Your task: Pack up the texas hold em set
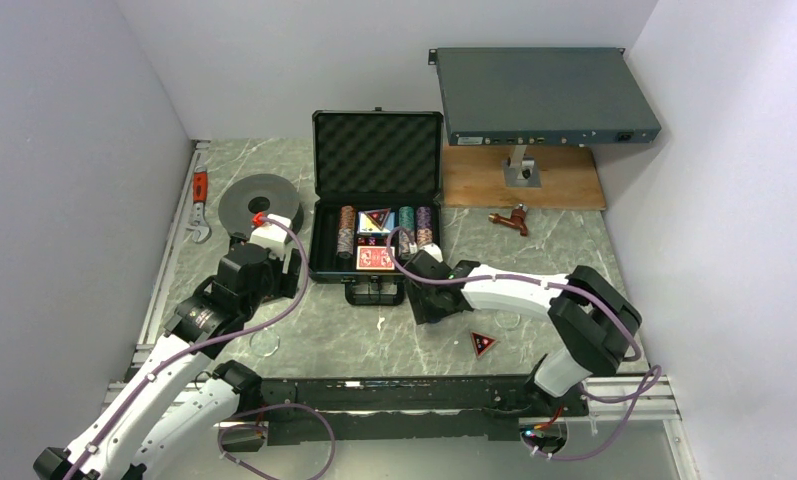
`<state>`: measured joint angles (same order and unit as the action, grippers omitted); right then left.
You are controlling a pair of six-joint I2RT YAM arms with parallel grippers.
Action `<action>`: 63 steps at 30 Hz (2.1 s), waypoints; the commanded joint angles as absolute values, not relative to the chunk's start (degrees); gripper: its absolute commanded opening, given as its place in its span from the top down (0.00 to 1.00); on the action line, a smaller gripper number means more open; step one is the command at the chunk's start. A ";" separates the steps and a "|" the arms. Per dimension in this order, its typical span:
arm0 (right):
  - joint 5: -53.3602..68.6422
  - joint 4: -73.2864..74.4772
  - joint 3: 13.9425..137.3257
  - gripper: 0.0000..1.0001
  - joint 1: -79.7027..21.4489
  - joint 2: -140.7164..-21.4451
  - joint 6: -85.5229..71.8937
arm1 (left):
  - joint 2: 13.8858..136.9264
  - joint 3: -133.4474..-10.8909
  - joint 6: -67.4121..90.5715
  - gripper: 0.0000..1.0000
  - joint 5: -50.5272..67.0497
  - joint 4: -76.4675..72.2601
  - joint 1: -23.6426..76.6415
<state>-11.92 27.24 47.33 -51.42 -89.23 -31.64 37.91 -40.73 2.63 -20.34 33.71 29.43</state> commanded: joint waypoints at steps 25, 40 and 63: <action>-11.68 36.78 53.17 0.58 -52.12 -84.75 -29.53 | 35.35 -41.58 2.35 0.14 -19.86 31.95 29.09; -11.00 37.11 53.86 0.30 -52.21 -82.22 -31.35 | 34.18 -41.55 2.38 0.14 -18.99 31.82 29.09; -7.04 31.88 50.45 0.32 -49.12 -93.08 -28.24 | 34.97 -41.75 2.47 0.14 -19.41 32.25 29.04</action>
